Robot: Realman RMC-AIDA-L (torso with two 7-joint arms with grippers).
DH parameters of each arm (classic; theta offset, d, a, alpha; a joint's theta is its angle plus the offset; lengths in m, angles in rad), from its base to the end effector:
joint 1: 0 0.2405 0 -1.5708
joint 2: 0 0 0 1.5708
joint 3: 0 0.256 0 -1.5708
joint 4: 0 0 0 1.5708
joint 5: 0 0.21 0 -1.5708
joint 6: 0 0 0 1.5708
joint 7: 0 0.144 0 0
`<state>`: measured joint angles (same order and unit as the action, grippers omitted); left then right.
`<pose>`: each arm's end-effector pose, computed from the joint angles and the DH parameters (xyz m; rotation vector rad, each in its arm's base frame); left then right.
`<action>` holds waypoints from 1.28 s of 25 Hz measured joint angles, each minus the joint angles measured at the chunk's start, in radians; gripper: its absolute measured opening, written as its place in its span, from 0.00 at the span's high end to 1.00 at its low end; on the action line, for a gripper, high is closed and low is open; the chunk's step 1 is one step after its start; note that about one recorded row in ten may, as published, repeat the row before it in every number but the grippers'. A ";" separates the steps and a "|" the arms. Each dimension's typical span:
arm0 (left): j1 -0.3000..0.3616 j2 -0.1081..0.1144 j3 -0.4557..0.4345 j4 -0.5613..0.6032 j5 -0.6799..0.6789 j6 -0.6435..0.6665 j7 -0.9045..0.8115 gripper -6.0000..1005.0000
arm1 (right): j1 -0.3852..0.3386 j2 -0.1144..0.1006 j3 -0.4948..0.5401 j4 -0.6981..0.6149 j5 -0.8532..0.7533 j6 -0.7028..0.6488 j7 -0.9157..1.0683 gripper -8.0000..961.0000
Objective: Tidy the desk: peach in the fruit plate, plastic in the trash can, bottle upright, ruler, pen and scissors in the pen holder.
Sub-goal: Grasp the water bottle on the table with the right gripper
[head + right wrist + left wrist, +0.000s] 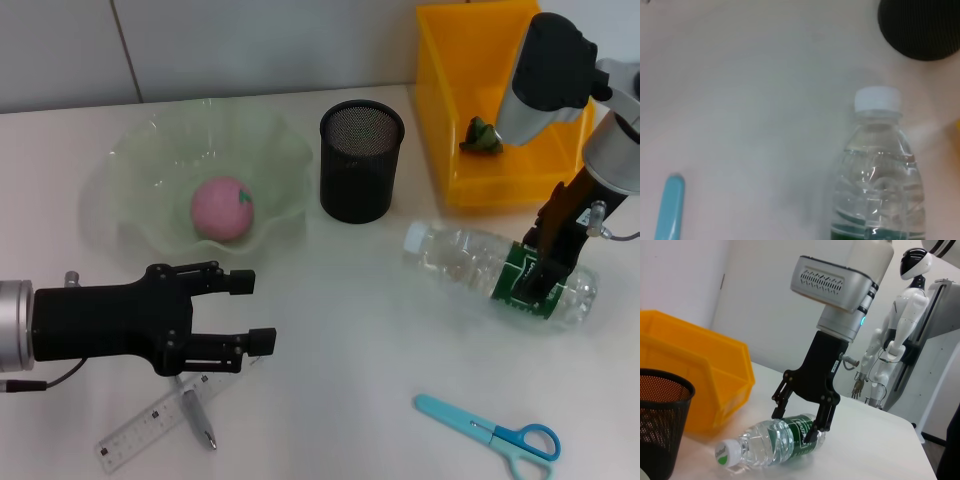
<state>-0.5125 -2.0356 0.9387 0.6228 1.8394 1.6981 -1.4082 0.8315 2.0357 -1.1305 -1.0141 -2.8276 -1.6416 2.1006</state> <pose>-0.2413 0.3042 -0.0105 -2.9681 -0.5813 -0.8157 0.2089 0.3880 0.0276 -2.7276 0.6104 -0.8542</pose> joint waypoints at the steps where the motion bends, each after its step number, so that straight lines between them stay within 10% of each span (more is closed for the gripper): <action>1: 0.000 0.000 0.000 0.000 0.000 0.000 0.000 0.17 | 0.000 0.000 0.000 0.000 0.000 0.000 0.000 0.17; 32: -0.009 0.003 0.000 0.012 -0.002 0.000 -0.001 0.17 | 0.010 0.017 0.000 0.131 -0.014 0.097 0.010 0.18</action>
<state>-0.5213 -2.0325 0.9387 0.6351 1.8377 1.6980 -1.4096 0.8417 2.0532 -1.1306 -0.8833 -2.8412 -1.5442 2.1107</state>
